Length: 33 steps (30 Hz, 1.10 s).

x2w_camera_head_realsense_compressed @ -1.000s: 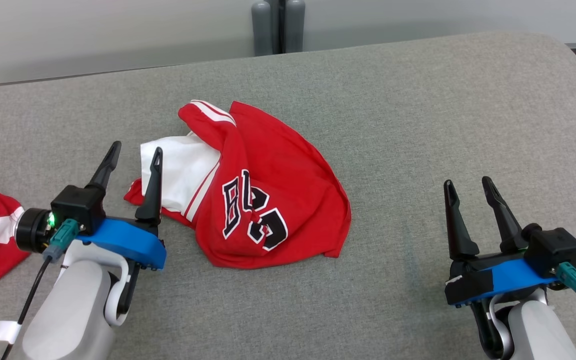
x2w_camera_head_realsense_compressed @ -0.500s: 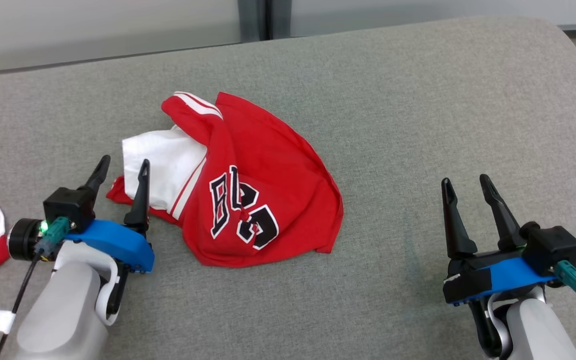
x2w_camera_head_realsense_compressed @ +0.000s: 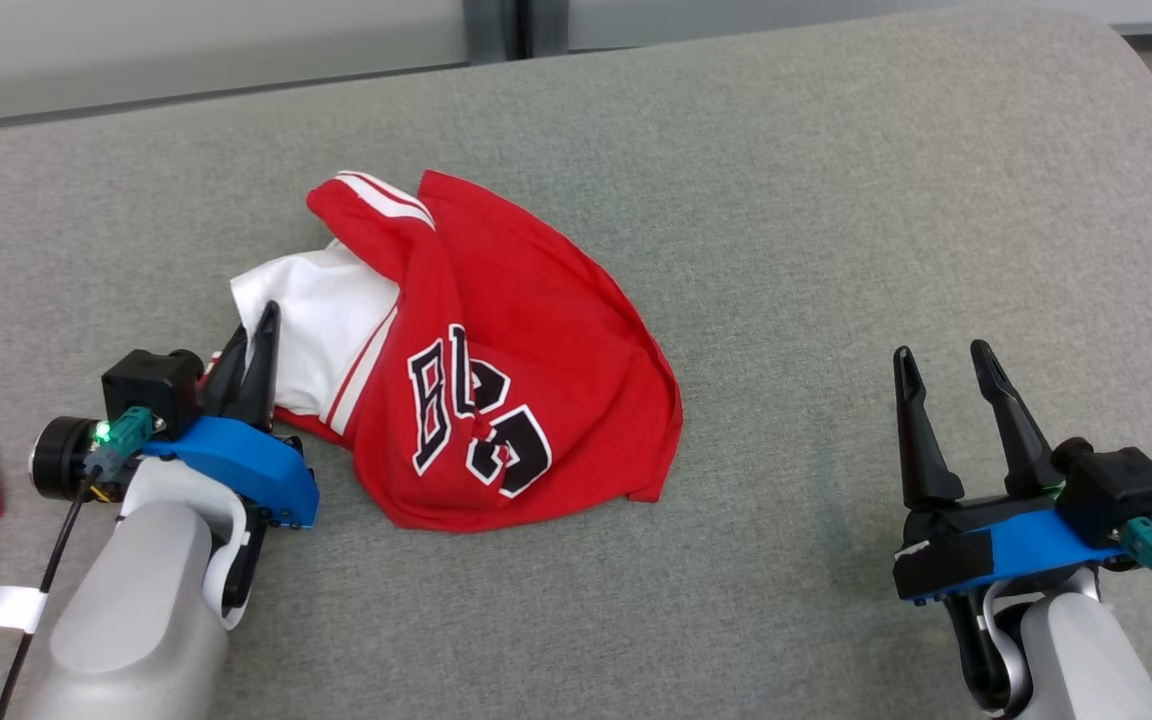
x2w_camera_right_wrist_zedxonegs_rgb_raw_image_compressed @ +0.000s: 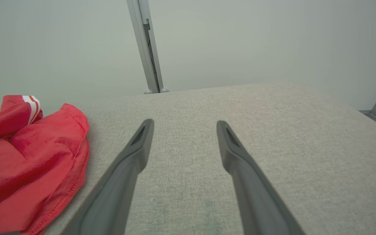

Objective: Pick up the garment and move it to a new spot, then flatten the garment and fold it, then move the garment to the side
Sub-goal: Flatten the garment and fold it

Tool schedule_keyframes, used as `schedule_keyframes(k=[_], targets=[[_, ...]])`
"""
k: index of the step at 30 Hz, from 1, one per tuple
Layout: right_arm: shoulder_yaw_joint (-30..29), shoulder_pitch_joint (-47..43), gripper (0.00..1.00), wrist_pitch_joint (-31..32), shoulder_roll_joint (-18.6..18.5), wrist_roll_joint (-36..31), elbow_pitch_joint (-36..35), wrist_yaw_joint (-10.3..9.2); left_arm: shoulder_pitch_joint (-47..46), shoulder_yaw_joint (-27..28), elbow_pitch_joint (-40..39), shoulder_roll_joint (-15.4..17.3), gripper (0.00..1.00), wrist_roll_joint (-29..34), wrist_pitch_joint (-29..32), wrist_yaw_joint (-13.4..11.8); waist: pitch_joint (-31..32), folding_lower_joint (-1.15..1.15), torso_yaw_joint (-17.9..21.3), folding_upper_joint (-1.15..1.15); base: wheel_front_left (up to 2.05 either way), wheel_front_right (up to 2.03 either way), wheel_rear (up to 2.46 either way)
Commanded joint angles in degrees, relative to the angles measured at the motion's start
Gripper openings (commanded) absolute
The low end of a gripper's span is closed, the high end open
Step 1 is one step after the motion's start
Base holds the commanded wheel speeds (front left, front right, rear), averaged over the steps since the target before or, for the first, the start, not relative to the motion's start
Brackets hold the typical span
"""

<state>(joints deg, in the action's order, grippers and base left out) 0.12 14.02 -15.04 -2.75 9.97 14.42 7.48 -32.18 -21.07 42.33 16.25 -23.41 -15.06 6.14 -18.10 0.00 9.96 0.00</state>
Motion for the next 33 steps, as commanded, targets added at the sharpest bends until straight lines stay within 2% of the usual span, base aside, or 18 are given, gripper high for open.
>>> schedule_keyframes(k=[1,8,14,22,27,33], targets=[[0.0,0.1,1.00,-0.2,-0.3,0.0,0.1,0.03,0.0,0.1,-0.2,0.0,0.00,0.3,-0.2,0.3,0.3,0.00,-0.2,0.00,0.00,0.00,0.00],[-0.1,-1.2,1.00,-0.2,-0.3,-0.4,0.9,0.03,4.2,1.9,-6.5,-1.7,0.00,2.1,-0.2,-0.1,3.7,0.00,-2.9,0.00,0.00,0.00,0.00],[-0.6,-2.9,1.00,-0.2,-0.3,-0.6,2.0,0.03,13.9,4.1,-15.5,-3.1,0.00,2.8,-0.2,-2.2,7.6,0.00,-7.4,0.00,0.00,0.00,0.00],[-1.3,-3.8,1.00,-0.2,-0.3,-0.7,2.6,0.03,26.6,5.8,-22.1,-4.0,0.00,1.1,-0.2,-5.6,9.6,0.00,-11.6,0.00,0.00,0.00,0.00],[-1.0,-4.2,1.00,-0.2,-0.3,-0.7,3.2,0.03,33.0,6.2,-24.0,-4.8,0.00,-0.7,0.7,-7.0,10.2,0.00,-13.3,0.00,0.00,0.00,0.00],[-0.6,-4.5,1.00,-0.2,-0.3,-0.6,3.7,0.03,36.7,4.8,-22.5,-6.2,0.00,-2.4,2.4,-6.5,11.0,0.00,-13.9,0.00,0.00,0.00,0.00]])
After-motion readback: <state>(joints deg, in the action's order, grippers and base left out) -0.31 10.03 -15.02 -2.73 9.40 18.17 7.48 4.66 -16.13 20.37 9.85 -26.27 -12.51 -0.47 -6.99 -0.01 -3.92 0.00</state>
